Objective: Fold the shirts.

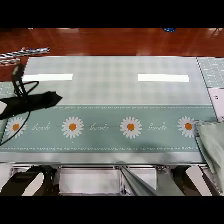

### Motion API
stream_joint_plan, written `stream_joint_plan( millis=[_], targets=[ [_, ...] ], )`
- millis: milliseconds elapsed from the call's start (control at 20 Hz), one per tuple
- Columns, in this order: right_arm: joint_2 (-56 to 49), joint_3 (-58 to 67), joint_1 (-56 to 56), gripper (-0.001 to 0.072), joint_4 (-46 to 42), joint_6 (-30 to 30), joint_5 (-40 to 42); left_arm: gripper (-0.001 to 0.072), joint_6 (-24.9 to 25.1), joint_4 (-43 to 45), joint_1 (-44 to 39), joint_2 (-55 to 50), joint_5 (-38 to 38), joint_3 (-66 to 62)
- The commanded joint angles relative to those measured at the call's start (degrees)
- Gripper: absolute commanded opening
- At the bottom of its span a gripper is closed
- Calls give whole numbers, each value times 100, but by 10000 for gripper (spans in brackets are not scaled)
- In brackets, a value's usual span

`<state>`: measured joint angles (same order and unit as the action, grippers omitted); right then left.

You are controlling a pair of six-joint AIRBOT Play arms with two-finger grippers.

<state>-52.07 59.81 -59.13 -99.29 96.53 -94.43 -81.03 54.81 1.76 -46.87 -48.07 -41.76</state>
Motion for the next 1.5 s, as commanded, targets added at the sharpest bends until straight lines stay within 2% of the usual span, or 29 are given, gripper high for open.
stream_joint_plan(
  millis=[0, 100, 150, 250, 300, 350, 400, 450, 500, 600, 750, 1450],
  targets=[
    [-472, 970, 597, 23, 2350, -282, 1246, 19, 111, 2, 4, -107, 509, -1029],
    [-874, 1554, 1674, 23, 3797, -540, 2098, 18, 109, 0, -46, -433, 551, -2044],
    [-1060, 1759, 2481, 23, 4146, -682, 2579, 18, 107, 0, -133, -682, 546, -2549],
    [-1405, 1978, 4249, 23, 3941, -807, 3370, 18, 107, 83, -614, -1314, 509, -3397],
    [-1558, 1985, 5018, 23, 3598, -807, 3600, 18, 92, 297, -927, -1674, 306, -3665],
    [-1746, 1980, 5757, 23, 2900, -767, 3635, 18, 74, 640, -1185, -2000, -70, -3783],
    [-1956, 1978, 6328, 23, 1862, -433, 3418, 18, -184, 1224, -1379, -2334, -549, -3764],
    [-2212, 1934, 6798, 22, 719, 302, 3016, 18, -662, 1860, -1475, -2638, -966, -3679],
    [-2441, 1867, 7073, 22, 39, 721, 2691, 19, -1067, 2184, -1499, -2922, -1274, -3556],
    [-2798, 1827, 7265, 22, -216, 778, 2227, 19, -1102, 1985, -1499, -3252, -1714, -3488],
    [-2870, 1834, 7270, 22, -31, 778, 2387, 19, -1099, 1821, -1495, -3381, -2057, -3488],
    [-2870, 1838, 7270, 23, -31, 778, 2573, 19, -1102, 1825, -1499, -3421, -2052, -3488]
  ],
)
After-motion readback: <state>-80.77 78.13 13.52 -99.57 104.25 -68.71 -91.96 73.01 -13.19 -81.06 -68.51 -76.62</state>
